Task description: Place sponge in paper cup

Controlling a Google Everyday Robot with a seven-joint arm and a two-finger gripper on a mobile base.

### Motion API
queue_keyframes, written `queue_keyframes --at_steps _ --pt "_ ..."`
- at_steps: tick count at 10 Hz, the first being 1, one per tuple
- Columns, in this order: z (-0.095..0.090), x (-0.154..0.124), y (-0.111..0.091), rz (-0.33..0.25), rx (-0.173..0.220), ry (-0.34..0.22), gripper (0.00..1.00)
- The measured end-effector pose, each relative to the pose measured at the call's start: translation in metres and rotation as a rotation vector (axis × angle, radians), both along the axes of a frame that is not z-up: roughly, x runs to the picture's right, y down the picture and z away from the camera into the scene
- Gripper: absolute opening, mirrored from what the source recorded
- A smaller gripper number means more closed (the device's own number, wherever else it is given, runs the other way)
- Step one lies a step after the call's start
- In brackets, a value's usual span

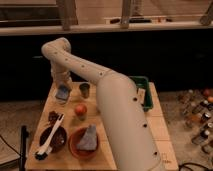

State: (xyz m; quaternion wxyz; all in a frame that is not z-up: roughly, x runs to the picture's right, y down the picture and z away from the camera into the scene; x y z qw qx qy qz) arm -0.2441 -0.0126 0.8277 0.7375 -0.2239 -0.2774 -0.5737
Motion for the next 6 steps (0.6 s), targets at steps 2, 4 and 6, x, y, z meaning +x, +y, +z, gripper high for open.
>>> queue_keyframes --at_steps 2,4,6 --pt "0.003 -0.005 -0.004 0.030 -0.004 0.021 0.00" --pt "0.006 -0.011 -0.003 0.052 -0.006 0.036 0.00" --pt "0.010 -0.017 -0.001 0.066 -0.008 0.040 0.00"
